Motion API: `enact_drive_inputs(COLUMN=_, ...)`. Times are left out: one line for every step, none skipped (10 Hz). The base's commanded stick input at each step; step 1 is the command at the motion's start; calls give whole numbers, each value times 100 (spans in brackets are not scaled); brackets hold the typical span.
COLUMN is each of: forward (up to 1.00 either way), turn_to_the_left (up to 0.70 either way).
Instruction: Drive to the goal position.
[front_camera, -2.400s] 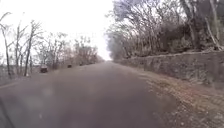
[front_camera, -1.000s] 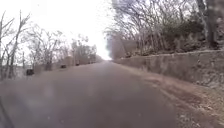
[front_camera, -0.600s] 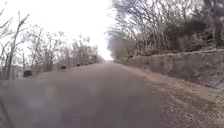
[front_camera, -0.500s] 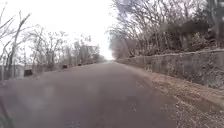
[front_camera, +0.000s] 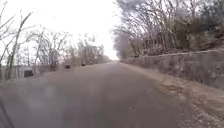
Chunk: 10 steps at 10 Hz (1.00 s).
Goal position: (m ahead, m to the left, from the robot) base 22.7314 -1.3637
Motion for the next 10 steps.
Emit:
enact_drive_inputs(forward=70, turn_to_the_left=0)
enact_drive_inputs(forward=70, turn_to_the_left=0)
enact_drive_inputs(forward=70, turn_to_the_left=0)
enact_drive_inputs(forward=70, turn_to_the_left=0)
enact_drive_inputs(forward=70, turn_to_the_left=0)
enact_drive_inputs(forward=70, turn_to_the_left=0)
enact_drive_inputs(forward=70, turn_to_the_left=0)
enact_drive_inputs(forward=70, turn_to_the_left=0)
enact_drive_inputs(forward=70, turn_to_the_left=0)
enact_drive_inputs(forward=70, turn_to_the_left=0)
